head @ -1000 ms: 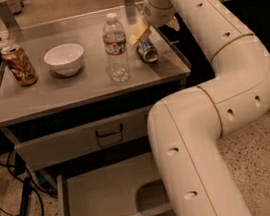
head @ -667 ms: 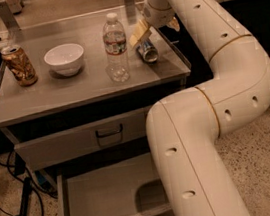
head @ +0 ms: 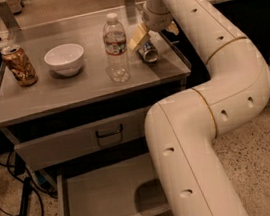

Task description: Place redbull can into middle drawer

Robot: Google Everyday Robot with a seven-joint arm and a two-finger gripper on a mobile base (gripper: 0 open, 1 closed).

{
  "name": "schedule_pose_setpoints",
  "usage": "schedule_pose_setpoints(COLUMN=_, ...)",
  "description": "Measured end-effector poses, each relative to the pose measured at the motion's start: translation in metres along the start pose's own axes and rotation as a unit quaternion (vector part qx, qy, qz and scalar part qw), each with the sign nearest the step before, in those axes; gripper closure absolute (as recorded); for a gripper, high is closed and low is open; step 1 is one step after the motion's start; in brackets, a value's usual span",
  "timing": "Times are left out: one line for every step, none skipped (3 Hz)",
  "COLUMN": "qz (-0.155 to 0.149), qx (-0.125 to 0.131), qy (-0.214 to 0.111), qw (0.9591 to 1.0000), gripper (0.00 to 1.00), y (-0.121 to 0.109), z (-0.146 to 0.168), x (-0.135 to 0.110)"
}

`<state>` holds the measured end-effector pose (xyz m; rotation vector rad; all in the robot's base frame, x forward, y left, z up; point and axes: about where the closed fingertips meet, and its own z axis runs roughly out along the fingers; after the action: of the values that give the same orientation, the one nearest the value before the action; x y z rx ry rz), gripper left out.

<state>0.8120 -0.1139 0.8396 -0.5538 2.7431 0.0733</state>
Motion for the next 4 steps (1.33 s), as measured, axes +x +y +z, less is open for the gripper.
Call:
schedule_pose_setpoints(qz=0.0, qx=-0.004, qy=0.012, qw=0.9999, gripper=0.0, y=0.004, z=0.0163, x=0.0019)
schedule_pose_setpoints(qz=0.001, qx=-0.01, qy=0.017, qw=0.9998, gripper=0.0, y=0.0064, z=0.0248, x=0.0034)
schedule_pose_setpoints(qz=0.001, qx=-0.01, qy=0.017, qw=0.9998, gripper=0.18, y=0.0064, z=0.0249, x=0.0033)
schedule_pose_setpoints(qz=0.001, qx=-0.01, qy=0.017, qw=0.9998, gripper=0.41, y=0.0064, z=0.0249, x=0.0033)
